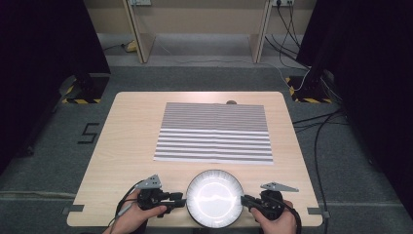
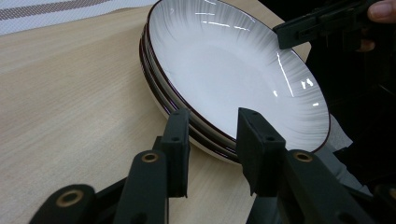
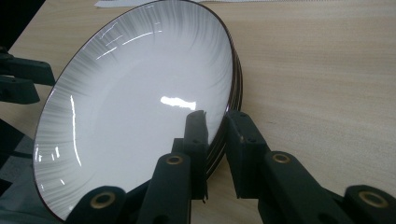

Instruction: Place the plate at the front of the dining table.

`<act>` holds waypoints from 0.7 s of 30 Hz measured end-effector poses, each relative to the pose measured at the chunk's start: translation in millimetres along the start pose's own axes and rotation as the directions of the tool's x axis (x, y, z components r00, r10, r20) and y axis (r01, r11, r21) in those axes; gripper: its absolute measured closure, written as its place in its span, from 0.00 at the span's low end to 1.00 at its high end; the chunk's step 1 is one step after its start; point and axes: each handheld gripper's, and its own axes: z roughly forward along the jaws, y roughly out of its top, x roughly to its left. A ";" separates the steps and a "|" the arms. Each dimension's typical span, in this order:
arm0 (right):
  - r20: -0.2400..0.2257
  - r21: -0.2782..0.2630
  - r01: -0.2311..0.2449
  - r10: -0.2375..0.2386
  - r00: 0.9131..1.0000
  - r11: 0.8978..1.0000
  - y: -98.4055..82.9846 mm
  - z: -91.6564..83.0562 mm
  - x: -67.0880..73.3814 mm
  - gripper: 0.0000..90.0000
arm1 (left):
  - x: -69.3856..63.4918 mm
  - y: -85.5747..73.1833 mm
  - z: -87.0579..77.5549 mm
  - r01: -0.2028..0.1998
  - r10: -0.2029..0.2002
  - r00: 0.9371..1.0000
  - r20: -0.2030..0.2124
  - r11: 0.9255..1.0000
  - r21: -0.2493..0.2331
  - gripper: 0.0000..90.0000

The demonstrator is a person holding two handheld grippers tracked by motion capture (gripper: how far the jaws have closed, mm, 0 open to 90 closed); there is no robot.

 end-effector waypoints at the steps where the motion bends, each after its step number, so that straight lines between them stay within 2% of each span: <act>1: -0.003 0.004 -0.011 0.011 1.000 1.000 1.0 -0.6 -0.4 0.89 | 0.0 0.8 0.7 0.008 -0.008 1.000 0.001 1.000 0.004 0.73; 6: 0.024 0.051 0.001 -0.002 1.000 0.999 4.7 -0.3 4.2 0.88 | -0.8 3.3 3.4 0.008 -0.009 1.000 0.001 1.000 0.020 0.78; 7: 0.035 0.063 -0.015 0.013 0.999 0.998 6.7 0.2 5.3 0.88 | -1.4 4.7 3.2 0.011 -0.011 1.000 0.002 0.999 0.031 0.79; 8: 0.035 0.063 -0.015 0.013 0.999 0.998 6.7 0.2 5.3 0.88 | -1.4 4.7 3.2 0.011 -0.011 1.000 0.002 0.999 0.031 0.80; 10: 0.030 0.058 -0.055 0.054 0.998 0.997 6.3 1.4 3.8 0.89 | -2.4 6.6 3.6 0.022 -0.023 1.000 0.015 0.999 0.029 0.81; 15: 0.056 0.063 -0.060 0.057 0.997 0.996 8.3 2.0 7.3 0.91 | -3.1 11.1 4.7 0.038 -0.039 0.999 0.016 0.999 0.024 0.79; 16: 0.056 0.063 -0.060 0.057 0.997 0.996 8.3 2.0 7.3 0.91 | -3.1 11.1 4.7 0.038 -0.039 0.999 0.016 0.999 0.024 0.79; 17: 0.072 0.039 -0.048 0.045 0.996 0.998 10.5 1.3 8.8 0.94 | -3.4 12.1 4.3 0.047 -0.048 0.999 0.017 0.999 0.026 0.79; 19: 0.092 0.053 -0.019 0.014 0.996 0.998 15.1 0.1 11.7 0.96 | -4.1 12.8 4.4 0.053 -0.053 0.999 0.012 0.998 0.028 0.79; 21: 0.097 0.071 -0.018 0.011 0.995 0.997 18.1 -0.2 12.7 0.97 | -4.9 13.8 4.3 0.050 -0.050 0.999 0.010 0.998 0.035 0.78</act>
